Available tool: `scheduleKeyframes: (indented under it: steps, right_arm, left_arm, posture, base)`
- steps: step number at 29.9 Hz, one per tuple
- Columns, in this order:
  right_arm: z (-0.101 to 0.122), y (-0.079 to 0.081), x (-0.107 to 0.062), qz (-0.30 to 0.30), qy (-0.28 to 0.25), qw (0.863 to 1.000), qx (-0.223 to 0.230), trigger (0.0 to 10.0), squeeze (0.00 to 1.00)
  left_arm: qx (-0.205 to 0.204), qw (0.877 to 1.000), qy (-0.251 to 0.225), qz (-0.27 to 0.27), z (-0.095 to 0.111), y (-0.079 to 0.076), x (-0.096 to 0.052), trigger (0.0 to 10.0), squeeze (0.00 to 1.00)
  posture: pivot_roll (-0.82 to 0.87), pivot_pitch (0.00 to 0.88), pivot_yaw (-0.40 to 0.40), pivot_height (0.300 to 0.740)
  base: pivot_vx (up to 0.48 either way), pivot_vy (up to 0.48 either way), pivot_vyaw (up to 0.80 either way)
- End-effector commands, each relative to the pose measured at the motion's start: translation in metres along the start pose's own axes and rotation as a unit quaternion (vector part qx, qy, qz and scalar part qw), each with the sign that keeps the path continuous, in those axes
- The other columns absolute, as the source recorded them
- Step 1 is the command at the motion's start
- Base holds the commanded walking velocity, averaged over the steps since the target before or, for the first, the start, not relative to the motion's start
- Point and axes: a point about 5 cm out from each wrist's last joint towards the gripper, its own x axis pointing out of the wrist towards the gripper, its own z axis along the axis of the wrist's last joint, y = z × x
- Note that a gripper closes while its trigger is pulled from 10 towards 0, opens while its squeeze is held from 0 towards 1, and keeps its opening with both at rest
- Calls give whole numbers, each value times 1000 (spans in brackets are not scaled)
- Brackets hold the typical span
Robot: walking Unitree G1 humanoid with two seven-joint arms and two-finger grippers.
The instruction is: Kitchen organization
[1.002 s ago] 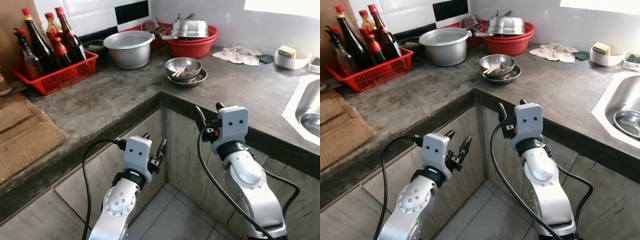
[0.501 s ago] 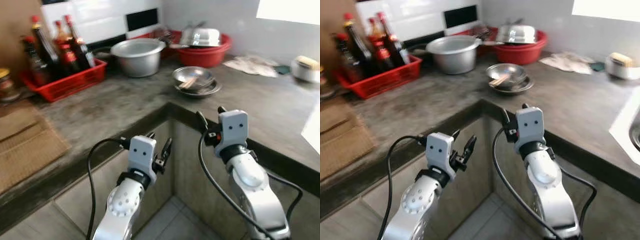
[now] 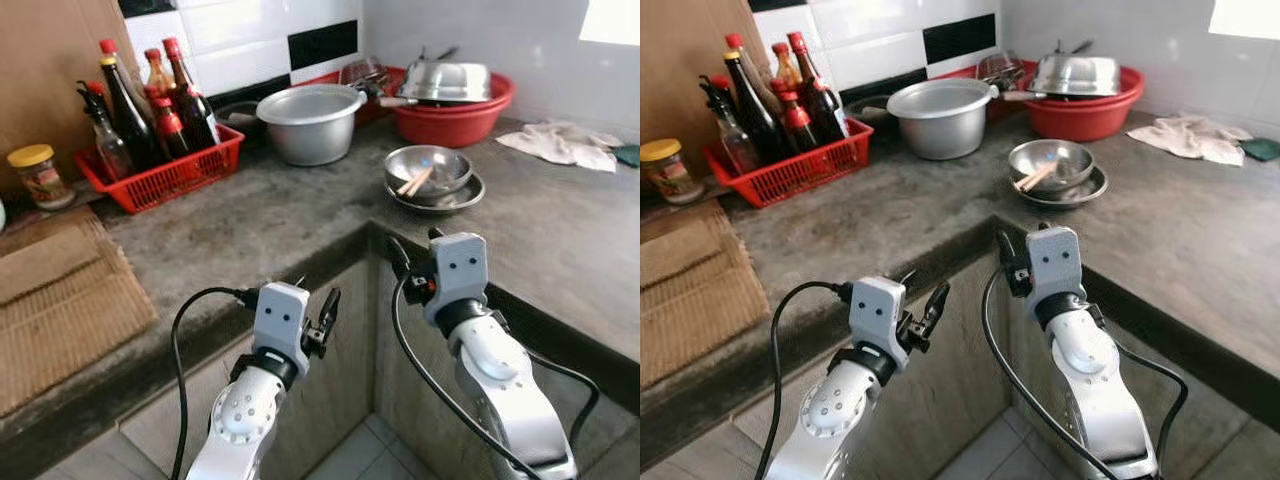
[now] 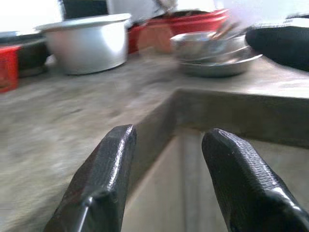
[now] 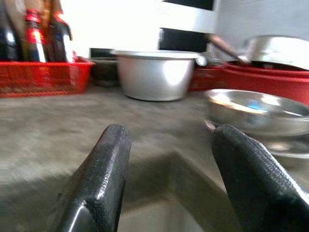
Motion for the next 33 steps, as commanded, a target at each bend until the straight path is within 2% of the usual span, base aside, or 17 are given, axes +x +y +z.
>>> scheduleKeyframes:
  steps: [1, 7, 14, 15, 21, 25, 26, 27, 28, 33]
  right_arm:
    - [10, 1, 2, 1, -27, 1000, 1, 10000, 0]
    - [18, -2, 4, -13, -46, 999, -6, 10000, 0]
    - [29, -6, 7, -30, -74, 997, -6, 10000, 0]
    - [30, -6, 7, -32, -80, 996, -5, 10000, 1000]
    - [36, -9, 8, -43, -96, 994, -6, 10000, 1000]
    - [39, -12, 10, -60, -104, 992, -29, 10000, 1000]
    - [38, -11, 10, -61, -101, 993, -30, 10000, 1000]
    - [36, -10, 11, -58, -96, 993, -33, 10000, 90]
    - [35, -10, 12, -59, -94, 993, -38, 10000, 0]
    - [17, -6, 12, -60, -63, 995, -43, 10000, 0]
  left_arm:
    - [1, 1000, 6, 0, -3, 1, 0, 10000, 0]
    - [-5, 1000, 6, -6, -4, -1, -1, 10000, 0]
    - [-12, 1000, 8, -14, -5, -5, -1, 10000, 0]
    - [-15, 1000, 8, -15, -5, -5, -1, 10000, 0]
    - [-29, 999, 3, -25, -4, -8, -2, 10000, 0]
    - [-51, 997, -8, -52, -1, -15, -4, 10000, 0]
    - [-47, 997, -8, -56, -2, -16, -5, 10000, 0]
    - [-41, 997, -7, -59, -3, -17, -5, 10000, 0]
    - [-42, 997, -7, -60, -3, -17, -6, 10000, 0]
    - [-42, 997, -11, -70, -3, -19, -7, 10000, 0]
  posture:
    - [85, 23, 28, 740]
    - [85, 25, 29, 740]
    - [86, 33, 31, 740]
    - [87, 35, 30, 740]
    - [89, 40, 29, 740]
    - [89, 41, 30, 740]
    - [88, 42, 30, 740]
    - [87, 42, 32, 740]
    - [87, 42, 32, 740]
    - [92, 42, 30, 740]
  base:
    - [326, 0, 0]
    - [427, 0, 0]
    - [0, 0, 0]
    - [0, 0, 0]
    - [0, 0, 0]
    - [0, 0, 0]
    - [0, 0, 0]
    - [0, 0, 0]
    - [0, 0, 0]
    - [0, 0, 0]
